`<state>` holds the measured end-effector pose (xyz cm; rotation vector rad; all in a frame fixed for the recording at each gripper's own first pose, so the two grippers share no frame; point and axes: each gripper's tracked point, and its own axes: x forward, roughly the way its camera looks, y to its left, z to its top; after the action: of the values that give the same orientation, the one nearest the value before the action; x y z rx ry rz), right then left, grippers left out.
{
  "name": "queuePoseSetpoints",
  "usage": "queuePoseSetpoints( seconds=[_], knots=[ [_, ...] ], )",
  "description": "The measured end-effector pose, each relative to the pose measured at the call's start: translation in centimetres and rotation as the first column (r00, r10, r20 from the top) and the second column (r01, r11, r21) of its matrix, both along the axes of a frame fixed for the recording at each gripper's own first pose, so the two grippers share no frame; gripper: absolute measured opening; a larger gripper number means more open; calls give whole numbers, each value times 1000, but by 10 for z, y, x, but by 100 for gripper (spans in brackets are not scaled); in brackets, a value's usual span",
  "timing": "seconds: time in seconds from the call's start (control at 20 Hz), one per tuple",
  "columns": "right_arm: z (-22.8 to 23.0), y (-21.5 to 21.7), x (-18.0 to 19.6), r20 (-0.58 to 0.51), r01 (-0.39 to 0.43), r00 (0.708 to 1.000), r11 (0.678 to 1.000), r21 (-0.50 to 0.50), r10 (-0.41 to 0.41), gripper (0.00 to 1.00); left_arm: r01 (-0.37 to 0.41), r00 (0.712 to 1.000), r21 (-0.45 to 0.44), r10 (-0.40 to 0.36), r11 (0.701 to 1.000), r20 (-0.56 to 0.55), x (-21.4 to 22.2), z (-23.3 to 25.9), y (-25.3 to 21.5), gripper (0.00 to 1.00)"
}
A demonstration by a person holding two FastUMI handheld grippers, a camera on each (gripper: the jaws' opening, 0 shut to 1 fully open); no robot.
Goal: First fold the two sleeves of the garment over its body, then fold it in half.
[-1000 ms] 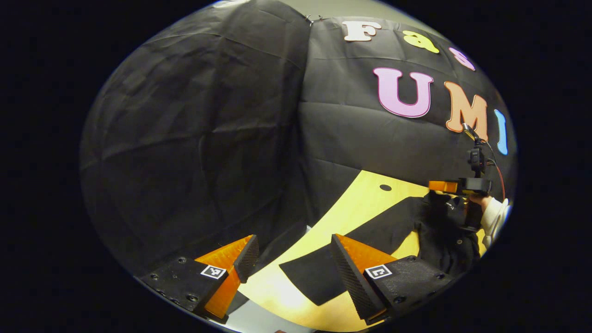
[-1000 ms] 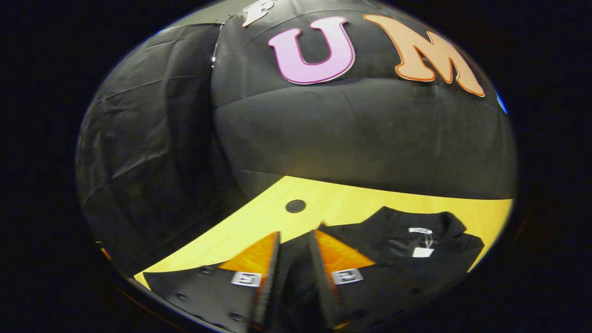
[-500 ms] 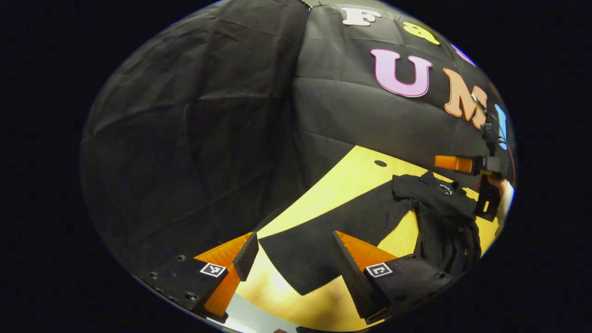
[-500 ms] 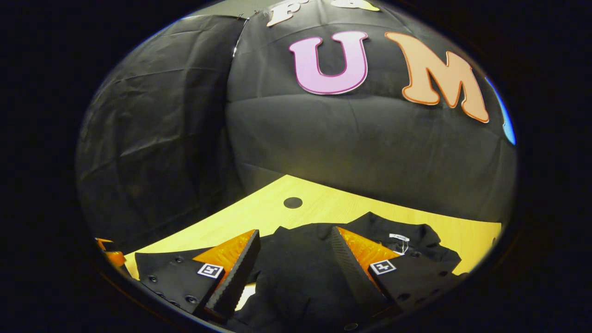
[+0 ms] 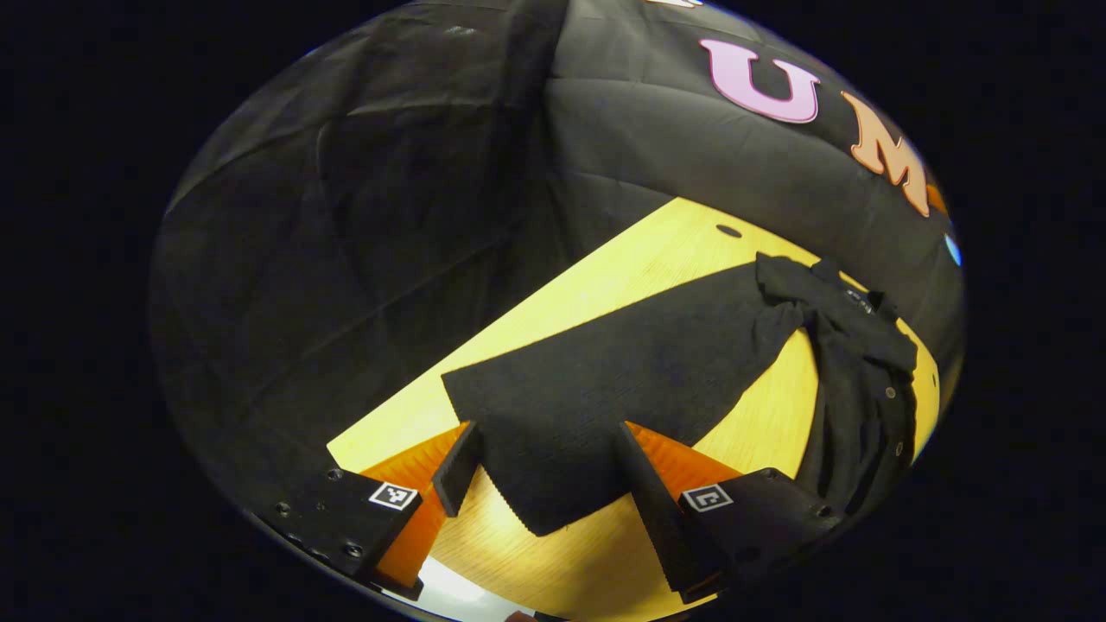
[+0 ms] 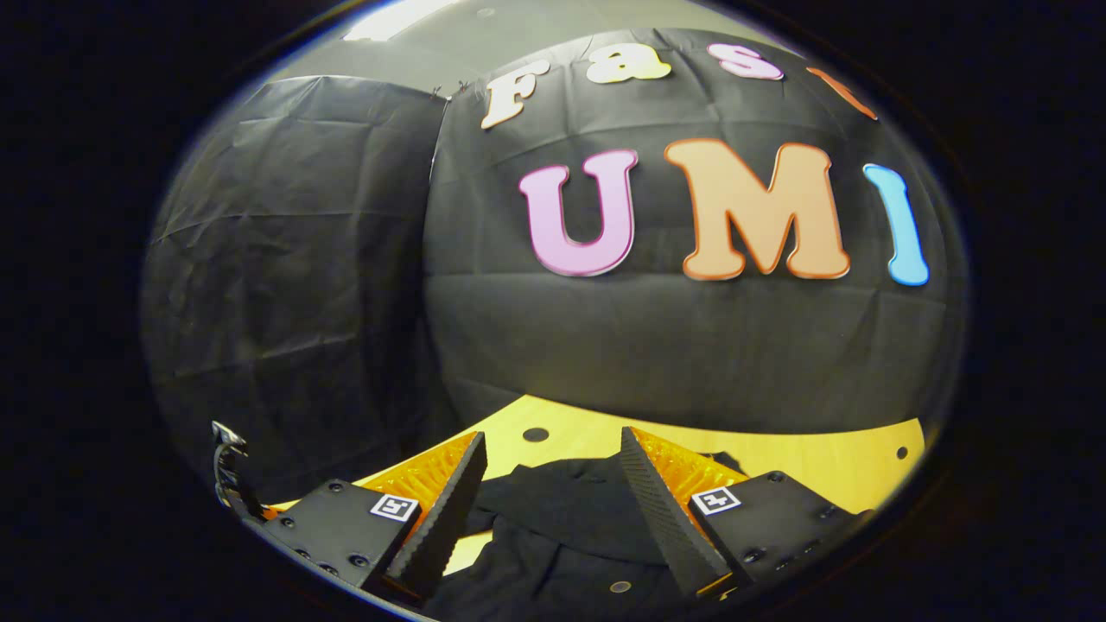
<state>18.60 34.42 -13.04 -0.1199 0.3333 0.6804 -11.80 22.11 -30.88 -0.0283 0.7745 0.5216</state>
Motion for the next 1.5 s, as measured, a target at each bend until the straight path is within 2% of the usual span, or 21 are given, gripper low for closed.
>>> queuePoseSetpoints(
  seconds=[0.15,0.3,0.4,0.45,0.5,0.55,0.6,0.65,0.7,0.75,0.85,1.0,1.05,1.15,1.35,1.5],
  knots=[
    [32,-36,-5,-8,71,997,995,74,-70,100,-2,1000,28,1,1000,18,3,1,-1,95],
    [52,-70,-4,7,142,990,982,126,-144,96,-17,999,27,15,1000,41,5,-1,-1,94],
    [58,-97,0,37,196,979,974,117,-202,98,4,999,24,-5,1000,48,8,-1,-7,87],
    [58,-109,-2,30,218,974,970,110,-223,96,18,999,23,-19,1000,47,10,-3,-11,77],
    [57,-119,-9,11,235,971,966,109,-237,98,30,998,21,-31,999,52,13,-3,-13,72],
    [61,-128,-12,-1,249,968,962,114,-250,98,29,998,19,-30,999,58,17,-3,-15,58],
    [68,-137,-15,-1,263,964,957,119,-265,98,25,997,13,-26,1000,68,19,-2,-18,50],
    [76,-148,-17,13,278,959,953,120,-282,98,21,997,11,-22,1000,76,20,-2,-20,37],
    [83,-160,-19,38,297,952,948,115,-303,96,18,996,8,-19,1000,84,21,-2,-18,31],
    [89,-174,-19,60,317,944,942,107,-325,96,9,996,10,-10,1000,92,22,-2,-17,18],
    [101,-199,-28,97,353,927,930,99,-362,98,-3,996,9,2,1000,93,23,-2,-14,6],
    [117,-240,-39,138,420,892,902,96,-430,96,-12,996,-5,12,1000,86,25,-1,-14,1],
    [124,-258,-45,145,447,877,889,105,-458,98,-18,996,-14,19,1000,85,27,2,-13,0],
    [130,-291,-54,147,499,846,858,122,-512,96,-15,995,-18,16,1000,100,34,11,-15,0],
    [127,-359,-81,127,595,783,792,135,-610,96,41,985,16,-44,999,166,71,45,-23,0],
    [118,-407,-99,146,668,721,735,115,-678,98,109,969,57,-118,992,218,125,77,-44,0]
  ],
)
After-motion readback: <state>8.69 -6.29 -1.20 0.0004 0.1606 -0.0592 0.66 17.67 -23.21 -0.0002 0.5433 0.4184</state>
